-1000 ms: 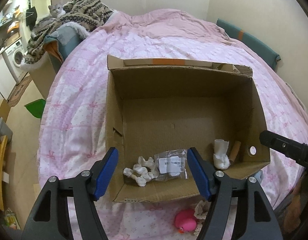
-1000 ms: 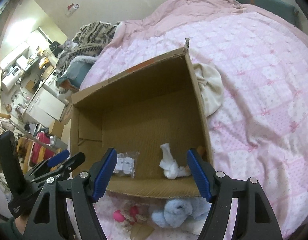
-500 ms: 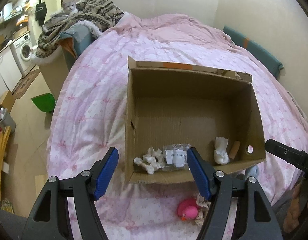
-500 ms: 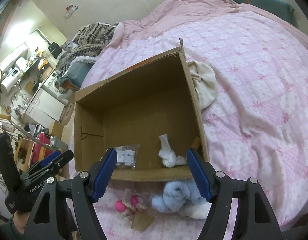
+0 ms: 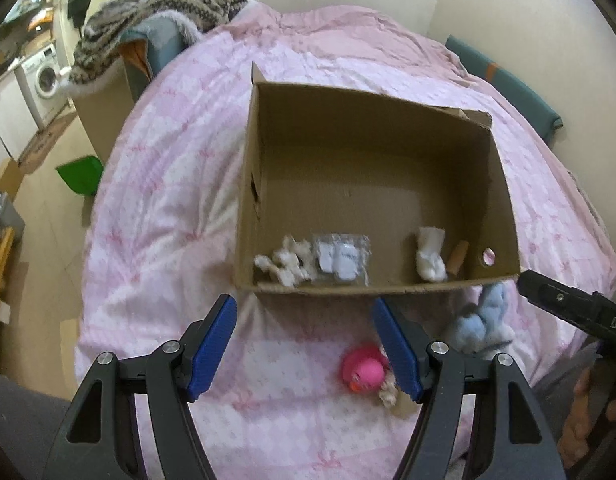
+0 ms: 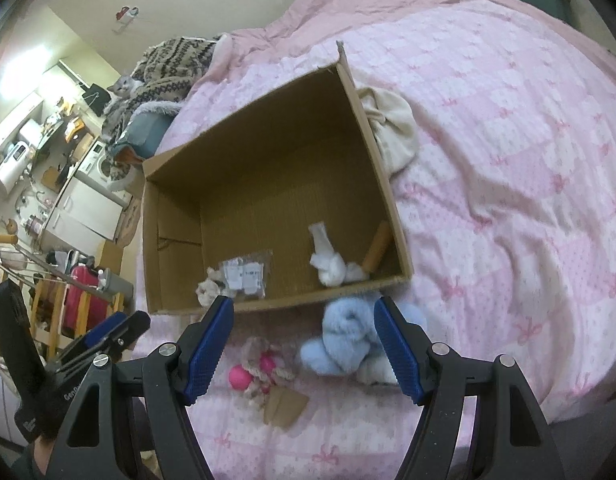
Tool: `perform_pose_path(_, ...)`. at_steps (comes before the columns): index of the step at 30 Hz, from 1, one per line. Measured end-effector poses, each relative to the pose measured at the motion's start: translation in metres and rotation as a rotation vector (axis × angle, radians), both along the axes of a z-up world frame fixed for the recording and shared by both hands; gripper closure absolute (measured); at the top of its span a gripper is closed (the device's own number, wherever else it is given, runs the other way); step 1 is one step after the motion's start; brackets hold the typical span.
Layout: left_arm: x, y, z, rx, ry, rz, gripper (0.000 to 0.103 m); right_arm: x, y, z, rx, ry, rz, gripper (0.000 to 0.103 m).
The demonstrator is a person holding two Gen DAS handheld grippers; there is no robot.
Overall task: Organize soft objects
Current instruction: 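Withdraw both open tools from the box toward the remaining items, then grasp the blue plush slipper with the right tool while the left tool grasps the pink duck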
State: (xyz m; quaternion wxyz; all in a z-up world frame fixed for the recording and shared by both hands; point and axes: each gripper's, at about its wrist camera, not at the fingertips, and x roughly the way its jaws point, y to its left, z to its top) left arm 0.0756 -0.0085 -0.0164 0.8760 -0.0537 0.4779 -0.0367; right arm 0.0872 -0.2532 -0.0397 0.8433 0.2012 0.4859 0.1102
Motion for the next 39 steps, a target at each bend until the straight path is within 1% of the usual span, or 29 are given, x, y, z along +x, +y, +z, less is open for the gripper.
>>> perform_pose_path(6,-0.01,0.0,-0.007,0.007,0.025,0.013,0.035,-0.011,-0.002,-0.007,-0.014,0.029,0.006,0.026)
perform_pose_path(10,-0.009,0.007,-0.012,-0.004,0.046,0.05,0.035,-0.015,-0.015,-0.011,-0.015,0.046,-0.03,0.027)
perform_pose_path(14,-0.004,0.012,-0.018,-0.014,0.078,0.087,0.035,-0.009,-0.025,-0.03,-0.031,0.142,-0.086,0.026)
perform_pose_path(17,-0.003,0.015,-0.023,-0.022,0.101,0.099,0.035,-0.001,-0.02,-0.05,-0.049,0.237,-0.077,0.026)
perform_pose_path(18,-0.003,0.015,-0.024,-0.023,0.106,0.098,0.035,0.001,-0.015,-0.055,-0.065,0.256,-0.066,0.025)
perform_pose_path(20,-0.003,0.015,-0.026,-0.023,0.11,0.092,0.035,0.004,-0.007,-0.059,-0.093,0.254,-0.053,0.008)
perform_pose_path(22,-0.003,0.013,-0.026,-0.021,0.111,0.086,0.035,0.01,0.0,-0.063,-0.122,0.26,-0.038,0.0)
perform_pose_path(25,-0.003,0.012,-0.027,-0.018,0.113,0.083,0.035,0.022,0.005,-0.076,-0.214,0.306,-0.042,0.0)
perform_pose_path(26,-0.002,0.012,-0.028,-0.018,0.114,0.084,0.035,0.025,0.004,-0.083,-0.226,0.331,-0.047,0.0)
perform_pose_path(28,-0.001,0.013,-0.029,-0.018,0.119,0.089,0.035,0.027,0.0,-0.095,-0.209,0.38,-0.059,0.0)
perform_pose_path(30,0.0,0.012,-0.033,-0.023,0.137,0.087,0.035,0.028,-0.003,-0.097,-0.198,0.384,-0.065,0.0)
perform_pose_path(31,0.0,0.011,-0.035,-0.028,0.148,0.083,0.035,0.027,-0.004,-0.095,-0.2,0.371,-0.062,0.01)
perform_pose_path(32,0.001,0.01,-0.039,-0.036,0.164,0.076,0.035,0.027,-0.004,-0.092,-0.208,0.356,-0.055,0.031)
perform_pose_path(33,0.002,0.008,-0.043,-0.046,0.184,0.065,0.035,0.026,-0.004,-0.088,-0.216,0.343,-0.05,0.035)
perform_pose_path(35,0.002,0.002,-0.052,-0.072,0.222,0.032,0.035,0.023,-0.007,-0.084,-0.186,0.331,-0.04,0.05)
perform_pose_path(36,0.003,-0.002,-0.057,-0.087,0.241,0.013,0.036,0.021,-0.006,-0.082,-0.179,0.325,-0.034,0.053)
perform_pose_path(37,0.004,-0.005,-0.061,-0.097,0.255,-0.001,0.042,0.018,-0.006,-0.078,-0.167,0.313,-0.024,0.058)
perform_pose_path(38,0.003,-0.008,-0.062,-0.099,0.259,-0.008,0.05,0.015,-0.005,-0.074,-0.149,0.299,-0.011,0.06)
perform_pose_path(39,0.003,-0.012,-0.065,-0.103,0.265,-0.021,0.052,0.011,-0.003,-0.068,-0.13,0.283,0.007,0.061)
